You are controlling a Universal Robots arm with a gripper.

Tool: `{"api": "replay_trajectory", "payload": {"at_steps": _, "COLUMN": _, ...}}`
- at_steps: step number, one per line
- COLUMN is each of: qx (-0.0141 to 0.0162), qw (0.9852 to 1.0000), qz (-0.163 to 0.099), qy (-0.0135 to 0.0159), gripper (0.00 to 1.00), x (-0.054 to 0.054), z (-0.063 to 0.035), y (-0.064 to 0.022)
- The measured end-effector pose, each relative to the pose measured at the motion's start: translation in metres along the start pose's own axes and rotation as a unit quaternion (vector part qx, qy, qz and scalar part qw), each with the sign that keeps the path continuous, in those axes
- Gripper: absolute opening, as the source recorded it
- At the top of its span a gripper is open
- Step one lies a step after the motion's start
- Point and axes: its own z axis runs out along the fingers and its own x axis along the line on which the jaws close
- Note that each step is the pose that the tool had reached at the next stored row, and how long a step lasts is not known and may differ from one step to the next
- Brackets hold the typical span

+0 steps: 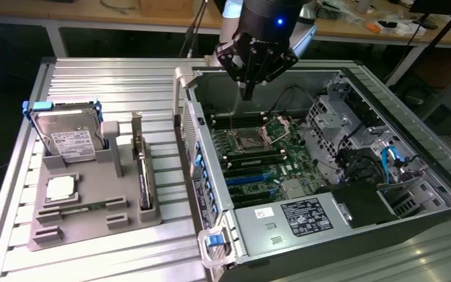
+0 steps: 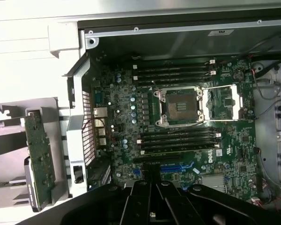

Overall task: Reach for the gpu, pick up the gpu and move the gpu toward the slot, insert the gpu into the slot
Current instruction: 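Reach for the gpu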

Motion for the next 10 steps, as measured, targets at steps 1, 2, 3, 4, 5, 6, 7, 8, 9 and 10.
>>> {"api": "replay_trajectory", "payload": {"at_steps": 1, "qx": 0.0, "qw": 1.0, "qz": 0.0, "qy": 0.0, "gripper": 0.11, "x": 0.003, "z": -0.0001, "y": -0.0002}}
{"api": "replay_trajectory", "payload": {"at_steps": 2, "qx": 0.0, "qw": 1.0, "qz": 0.0, "qy": 0.0, "gripper": 0.11, "x": 0.005, "z": -0.0001, "y": -0.0004}}
{"api": "replay_trajectory", "payload": {"at_steps": 3, "qx": 0.0001, "qw": 1.0, "qz": 0.0, "qy": 0.0001, "gripper": 0.11, "x": 0.007, "z": -0.0003, "y": -0.0006}}
{"api": "replay_trajectory", "payload": {"at_steps": 4, "qx": 0.0001, "qw": 1.0, "qz": 0.0, "qy": 0.0, "gripper": 0.11, "x": 0.009, "z": -0.0003, "y": -0.0007}}
{"api": "replay_trajectory", "payload": {"at_steps": 5, "qx": 0.0, "qw": 1.0, "qz": 0.0, "qy": 0.0, "gripper": 0.11, "x": 0.012, "z": -0.0004, "y": -0.0009}}
{"api": "replay_trajectory", "payload": {"at_steps": 6, "qx": 0.0, "qw": 1.0, "qz": 0.0, "qy": 0.0, "gripper": 0.11, "x": 0.015, "z": -0.0004, "y": -0.0011}}
{"api": "replay_trajectory", "payload": {"at_steps": 7, "qx": 0.0, "qw": 1.0, "qz": 0.0, "qy": 0.0, "gripper": 0.11, "x": 0.017, "z": -0.0005, "y": -0.0013}}
{"api": "replay_trajectory", "payload": {"at_steps": 8, "qx": 0.0, "qw": 1.0, "qz": 0.0, "qy": 0.0, "gripper": 0.11, "x": 0.021, "z": -0.0006, "y": -0.0016}}
{"api": "replay_trajectory", "payload": {"at_steps": 9, "qx": 0.0, "qw": 1.0, "qz": 0.0, "qy": 0.0, "gripper": 0.11, "x": 0.024, "z": -0.0007, "y": -0.0019}}
{"api": "replay_trajectory", "payload": {"at_steps": 10, "qx": 0.0, "qw": 1.0, "qz": 0.0, "qy": 0.0, "gripper": 0.11, "x": 0.028, "z": -0.0008, "y": -0.0021}}
